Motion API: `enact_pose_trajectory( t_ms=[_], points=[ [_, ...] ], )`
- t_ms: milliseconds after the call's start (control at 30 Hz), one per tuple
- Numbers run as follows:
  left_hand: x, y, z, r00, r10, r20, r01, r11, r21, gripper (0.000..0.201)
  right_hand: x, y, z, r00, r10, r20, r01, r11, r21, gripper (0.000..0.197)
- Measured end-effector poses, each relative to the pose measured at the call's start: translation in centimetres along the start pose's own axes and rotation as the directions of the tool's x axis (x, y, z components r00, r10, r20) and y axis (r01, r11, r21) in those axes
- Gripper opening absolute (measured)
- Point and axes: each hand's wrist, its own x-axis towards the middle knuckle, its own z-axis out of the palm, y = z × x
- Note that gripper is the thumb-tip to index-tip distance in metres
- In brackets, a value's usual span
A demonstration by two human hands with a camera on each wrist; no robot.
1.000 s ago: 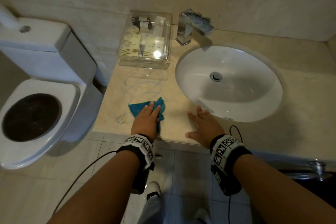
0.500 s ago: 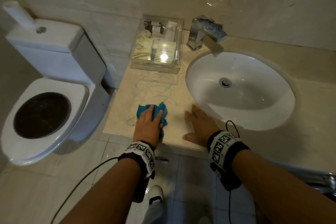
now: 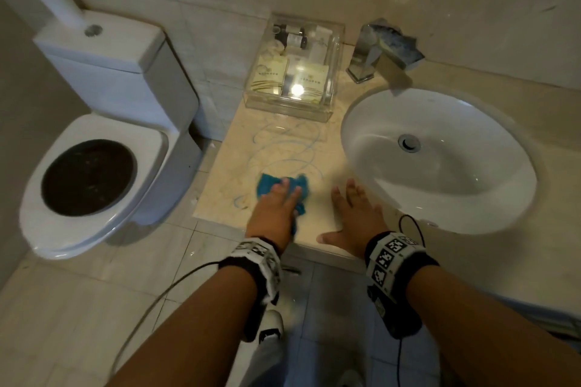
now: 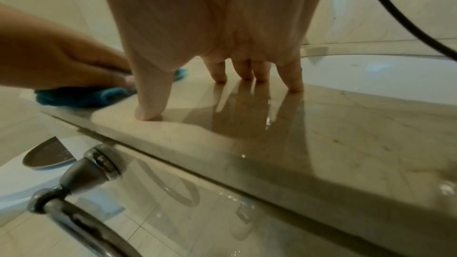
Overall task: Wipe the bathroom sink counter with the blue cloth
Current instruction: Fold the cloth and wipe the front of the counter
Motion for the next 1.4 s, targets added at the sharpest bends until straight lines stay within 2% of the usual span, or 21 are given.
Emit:
enact_pose_trajectory(
  t_ms=[100, 167, 200, 267, 333, 400, 467, 533, 633, 733, 800, 933, 1033, 1100, 1167, 1267, 1300, 1333, 1400],
  points=[
    [-0.3, -3.4, -1.0, 0.968, -0.246, -0.043, 0.241, 0.966, -0.096, 0.054, -0.1, 0.0, 0.0, 1.000, -0.015, -0.003, 0.015, 1.000, 0.003, 0.107],
    [-0.4, -3.4, -0.9, 0.943, -0.330, -0.040, 0.328, 0.943, -0.063, 0.055, -0.1, 0.0, 0.0, 1.000, -0.020, -0.007, 0.020, 1.000, 0.005, 0.107],
    [-0.2, -2.8, -0.7, 0.942, -0.335, -0.034, 0.334, 0.942, -0.043, 0.056, 0.0, 0.0, 0.0, 1.000, -0.019, -0.006, 0.019, 1.000, 0.006, 0.107],
    [0.1, -0.9, 0.0, 0.964, -0.266, -0.011, 0.266, 0.964, -0.011, 0.060, -0.1, 0.0, 0.0, 1.000, -0.012, -0.003, 0.011, 1.000, -0.004, 0.107],
    [-0.1, 1.4, 0.9, 0.992, -0.130, -0.001, 0.130, 0.991, 0.020, 0.061, 0.0, -0.1, 0.1, 1.000, -0.004, -0.012, 0.004, 1.000, -0.022, 0.107],
    [-0.5, 2.8, 1.6, 1.000, -0.020, 0.024, 0.019, 0.999, 0.050, 0.056, 0.0, -0.1, 0.1, 1.000, -0.004, -0.022, 0.003, 1.000, -0.031, 0.108],
    [-0.8, 2.4, 1.8, 0.999, 0.037, 0.020, -0.038, 0.997, 0.065, 0.053, -0.1, -0.1, 0.1, 1.000, -0.010, -0.020, 0.009, 0.999, -0.041, 0.107],
    [-1.2, 0.6, 1.3, 0.999, 0.014, -0.029, -0.013, 0.999, 0.045, 0.052, -0.2, 0.0, 0.1, 1.000, -0.016, -0.018, 0.015, 0.999, -0.045, 0.107],
    [-2.0, -3.1, 0.3, 0.970, -0.219, -0.108, 0.216, 0.976, -0.039, 0.053, -0.2, 0.2, 0.1, 1.000, -0.026, -0.014, 0.025, 0.999, -0.027, 0.107],
    [-2.2, -4.1, -0.1, 0.936, -0.346, -0.063, 0.343, 0.938, -0.055, 0.053, -0.2, 0.3, 0.4, 0.999, -0.034, -0.028, 0.033, 0.999, -0.031, 0.107],
    [-1.9, -2.7, -0.1, 0.949, -0.314, -0.021, 0.313, 0.949, -0.026, 0.054, -0.2, 0.5, 0.5, 0.998, -0.046, -0.037, 0.044, 0.998, -0.033, 0.106],
    [-2.0, 2.8, 1.4, 0.996, -0.063, 0.056, 0.061, 0.998, 0.034, 0.057, -0.9, 1.5, 0.0, 0.997, -0.078, -0.024, 0.077, 0.996, -0.033, 0.106],
    [-2.2, 5.7, 2.6, 0.993, 0.072, 0.094, -0.078, 0.995, 0.069, 0.057, -1.7, 2.6, -0.1, 0.997, -0.068, -0.041, 0.069, 0.997, 0.018, 0.108],
    [-2.0, 5.2, 2.5, 0.990, 0.113, 0.083, -0.119, 0.990, 0.074, 0.055, -2.0, 3.2, 0.0, 0.996, -0.074, -0.058, 0.076, 0.996, 0.046, 0.110],
    [-1.6, 3.3, 2.0, 0.996, 0.076, 0.044, -0.080, 0.994, 0.081, 0.054, -2.3, 3.6, 0.1, 0.994, -0.086, -0.062, 0.090, 0.994, 0.062, 0.110],
    [-0.5, 0.9, 0.9, 0.994, -0.112, 0.003, 0.111, 0.990, 0.088, 0.053, -2.3, 3.9, 0.3, 0.995, -0.079, -0.067, 0.085, 0.992, 0.094, 0.111],
    [-0.3, 0.9, 0.7, 0.990, -0.143, 0.010, 0.141, 0.986, 0.090, 0.053, -2.2, 3.8, 0.5, 0.995, -0.064, -0.071, 0.072, 0.992, 0.108, 0.113],
    [-0.1, 1.5, 0.6, 0.989, -0.144, 0.018, 0.142, 0.986, 0.090, 0.054, -2.0, 3.7, 0.8, 0.996, -0.044, -0.079, 0.053, 0.991, 0.121, 0.114],
    [-0.3, 3.6, 1.3, 0.997, -0.072, 0.036, 0.069, 0.993, 0.094, 0.056, -1.6, 3.4, 1.2, 0.995, -0.014, -0.100, 0.025, 0.994, 0.106, 0.117]
  ],
)
